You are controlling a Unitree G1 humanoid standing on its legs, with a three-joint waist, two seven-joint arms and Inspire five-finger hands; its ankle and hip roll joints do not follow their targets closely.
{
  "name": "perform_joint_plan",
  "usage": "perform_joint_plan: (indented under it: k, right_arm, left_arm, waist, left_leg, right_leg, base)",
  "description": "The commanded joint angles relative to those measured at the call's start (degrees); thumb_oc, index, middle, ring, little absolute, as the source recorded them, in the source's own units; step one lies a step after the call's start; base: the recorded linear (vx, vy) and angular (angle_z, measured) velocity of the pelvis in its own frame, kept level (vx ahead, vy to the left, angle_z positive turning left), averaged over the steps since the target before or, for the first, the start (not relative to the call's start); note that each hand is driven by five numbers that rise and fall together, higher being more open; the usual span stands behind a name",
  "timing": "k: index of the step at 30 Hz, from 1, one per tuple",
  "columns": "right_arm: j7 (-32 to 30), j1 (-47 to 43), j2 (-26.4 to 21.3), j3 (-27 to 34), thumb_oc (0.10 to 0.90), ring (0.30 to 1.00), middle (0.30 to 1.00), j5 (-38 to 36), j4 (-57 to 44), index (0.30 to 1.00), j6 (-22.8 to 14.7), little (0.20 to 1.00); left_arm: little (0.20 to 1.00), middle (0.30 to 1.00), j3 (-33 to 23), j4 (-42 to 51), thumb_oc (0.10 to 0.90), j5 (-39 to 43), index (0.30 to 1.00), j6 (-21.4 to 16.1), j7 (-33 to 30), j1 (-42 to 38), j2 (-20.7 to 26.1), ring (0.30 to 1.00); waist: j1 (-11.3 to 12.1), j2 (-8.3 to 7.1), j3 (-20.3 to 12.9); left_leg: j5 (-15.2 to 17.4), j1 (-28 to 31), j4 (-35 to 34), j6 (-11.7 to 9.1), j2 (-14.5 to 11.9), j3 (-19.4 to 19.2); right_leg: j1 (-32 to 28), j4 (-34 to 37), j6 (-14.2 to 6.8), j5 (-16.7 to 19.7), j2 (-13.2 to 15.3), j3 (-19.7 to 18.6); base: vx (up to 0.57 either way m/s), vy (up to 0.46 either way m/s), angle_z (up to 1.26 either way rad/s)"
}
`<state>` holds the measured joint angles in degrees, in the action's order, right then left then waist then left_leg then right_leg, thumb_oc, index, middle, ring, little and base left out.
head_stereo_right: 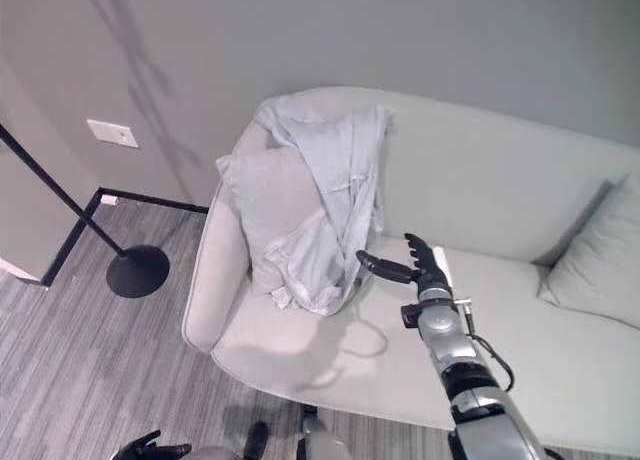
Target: Hang the clothes on the sofa on the clothes rack.
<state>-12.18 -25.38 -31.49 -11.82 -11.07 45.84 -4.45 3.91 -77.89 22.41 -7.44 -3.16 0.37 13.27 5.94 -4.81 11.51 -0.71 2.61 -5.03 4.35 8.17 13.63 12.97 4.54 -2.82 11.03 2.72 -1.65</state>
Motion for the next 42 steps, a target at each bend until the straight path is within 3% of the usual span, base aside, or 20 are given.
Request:
perform_joint_plan:
  k: [1,8,15,20,21,23,25,28,32,35,37,39,40,42]
  right_arm:
    - [-3.46,-4.44,-5.48,1.57,0.800,0.900,0.900,-0.58,-4.83,0.900,-4.53,0.900]
    - [-4.99,-9.59,-3.36,-0.39,0.800,0.900,0.900,-6.62,-0.79,0.900,-7.12,0.900]
    - [-7.27,-7.66,2.77,-2.02,0.800,0.900,0.900,-7.02,-8.79,0.900,-10.06,0.900]
    - [-7.20,-9.99,3.14,-4.15,0.800,0.900,0.900,-6.59,-6.02,0.900,-9.31,0.900]
    - [-6.83,-13.09,3.12,-5.79,0.637,0.655,0.655,-7.30,-0.62,0.655,-8.33,0.655]
    - [-6.53,-14.66,3.06,-6.79,0.400,0.300,0.300,-7.43,1.84,0.300,-7.85,0.300]
    - [-5.68,-19.44,3.71,-10.95,0.400,0.300,0.300,-5.96,10.75,0.300,-4.83,0.300]
    - [-6.30,-20.92,4.25,-12.47,0.400,0.300,0.300,-3.85,15.06,0.300,-3.43,0.300]
    - [-7.52,-16.18,4.47,-12.02,0.400,0.300,0.300,-2.34,6.59,0.300,-3.83,0.300]
    - [-6.79,-7.33,3.69,-9.78,0.400,0.300,0.300,-1.20,-4.69,0.300,-4.41,0.300]
    - [-3.97,4.14,1.35,-4.80,0.400,0.300,0.300,-0.53,-13.60,0.300,-5.35,0.300]
    - [-3.26,6.54,0.77,-3.37,0.400,0.300,0.300,-0.76,-15.17,0.300,-5.52,0.300]
    - [-0.61,13.11,-0.45,1.42,0.400,0.300,0.300,-4.24,-21.98,0.300,-7.02,0.300]
    - [0.55,15.35,-1.15,3.57,0.400,0.300,0.300,-6.29,-25.01,0.300,-7.69,0.300]
  left_arm:
    - [0.900,0.900,0.75,0.27,0.800,0.54,0.900,-1.97,-0.76,0.50,-0.64,0.900]
    - [0.900,0.900,6.09,4.76,0.800,2.87,0.900,-3.48,-1.92,-1.69,-1.21,0.900]
    - [0.900,0.900,8.74,5.79,0.800,1.60,0.900,-4.20,-4.35,-2.87,-2.14,0.900]
    - [0.900,0.900,10.32,6.38,0.800,1.17,0.900,-4.63,-5.02,-3.69,-2.08,0.900]
    - [0.900,0.900,11.40,6.50,0.800,1.32,0.900,-4.71,-4.87,-3.96,-2.15,0.900]
    - [0.900,0.900,11.99,6.59,0.800,1.30,0.900,-4.80,-4.93,-3.97,-2.17,0.900]
    - [0.900,0.900,13.95,6.95,0.800,1.08,0.900,-4.68,-5.30,-4.74,-2.25,0.900]
    - [0.900,0.900,15.23,7.79,0.800,0.56,0.900,-5.05,-6.36,-5.49,-2.21,0.900]
    - [0.900,0.900,14.58,7.68,0.800,-0.19,0.900,-4.85,-7.77,-6.36,-2.74,0.900]
    - [0.900,0.900,12.81,6.91,0.800,-0.69,0.900,-4.36,-7.68,-6.29,-3.32,0.900]
    - [0.900,0.900,10.39,6.20,0.800,-3.36,0.900,-3.28,-6.71,-5.74,-3.28,0.900]
    - [0.900,0.900,9.88,5.87,0.800,-4.02,0.900,-2.94,-6.38,-5.59,-3.20,0.900]
    - [0.900,0.900,7.82,5.22,0.800,-4.77,0.900,-2.28,-5.33,-5.17,-2.76,0.900]
    - [0.900,0.900,7.13,5.30,0.800,-4.82,0.900,-2.09,-4.90,-5.02,-2.57,0.900]
  waist:
    - [-0.04,1.54,-0.67]
    - [0.26,3.52,2.97]
    - [0.13,5.60,4.99]
    - [0.63,6.68,6.39]
    - [1.13,7.07,6.91]
    - [1.40,7.28,7.11]
    - [2.10,7.63,7.77]
    - [2.16,7.60,7.76]
    - [0.84,6.49,7.79]
    - [-0.76,5.33,7.21]
    - [-2.39,4.16,5.72]
    - [-2.64,3.86,5.25]
    - [-3.60,3.08,3.60]
    - [-3.93,2.89,2.87]
  left_leg:
    - [1.36,-5.10,0.13,-3.14,-6.73,0.79]
    - [-1.63,-11.14,0.21,-4.78,-7.06,5.66]
    - [-2.61,-12.87,0.03,-5.04,-6.58,6.26]
    - [-3.20,-13.79,0.03,-5.13,-6.02,6.38]
    - [-3.40,-14.20,0.03,-5.10,-5.72,6.39]
    - [-3.47,-14.38,0.03,-5.06,-5.59,6.36]
    - [-3.67,-14.87,0.03,-4.87,-5.08,6.05]
    - [-3.63,-14.80,0.03,-4.71,-4.76,5.92]
    - [-3.19,-14.41,0.03,-4.41,-4.58,4.78]
    - [-2.59,-13.68,0.03,-4.23,-4.75,3.73]
    - [-1.48,-11.93,0.03,-4.19,-4.94,2.79]
    - [-1.18,-11.33,0.03,-4.13,-4.98,2.50]
    - [-0.16,-9.16,0.03,-3.98,-5.09,1.43]
    - [0.13,-8.45,0.03,-3.93,-5.16,1.01]
  right_leg:
    - [-2.70,-4.02,-1.39,-7.53,-2.32,1.17]
    - [2.60,-8.01,-0.34,-9.96,-2.46,6.11]
    - [3.67,-8.48,-0.26,-10.38,-2.06,6.83]
    - [4.30,-8.30,-0.59,-9.78,-1.34,7.15]
    - [4.54,-8.12,-0.72,-9.45,-1.08,7.15]
    - [4.61,-8.02,-0.79,-9.30,-0.95,7.14]
    - [4.65,-7.52,-0.88,-8.77,-0.73,6.84]
    - [4.28,-6.83,-1.05,-8.39,-0.53,6.47]
    - [3.76,-5.99,-1.21,-7.90,-0.61,5.36]
    - [3.23,-5.86,-1.19,-7.99,-0.69,4.60]
    - [1.60,-5.74,-1.39,-8.70,-0.60,4.22]
    - [0.96,-5.62,-1.47,-8.82,-0.56,4.07]
    - [-1.19,-5.08,-1.78,-9.02,-0.48,3.60]
    - [-1.85,-4.81,-1.88,-9.05,-0.46,3.25]
  base:
    - [-0.04,-0.119,0.20]
    - [-0.06,-0.110,0.36]
    - [-0.01,0.001,0.09]
    - [-0.01,0.044,0.01]
    - [-0.02,0.078,0.03]
    - [0.00,0.052,0.06]
    - [0.03,0.067,0.01]
    - [0.02,0.057,0.01]
    - [-0.01,0.045,-0.05]
    - [0.00,0.034,-0.13]
    - [0.01,0.034,-0.24]
    - [0.03,0.035,-0.29]
    - [0.04,0.046,-0.17]
    - [0.03,0.045,-0.06]
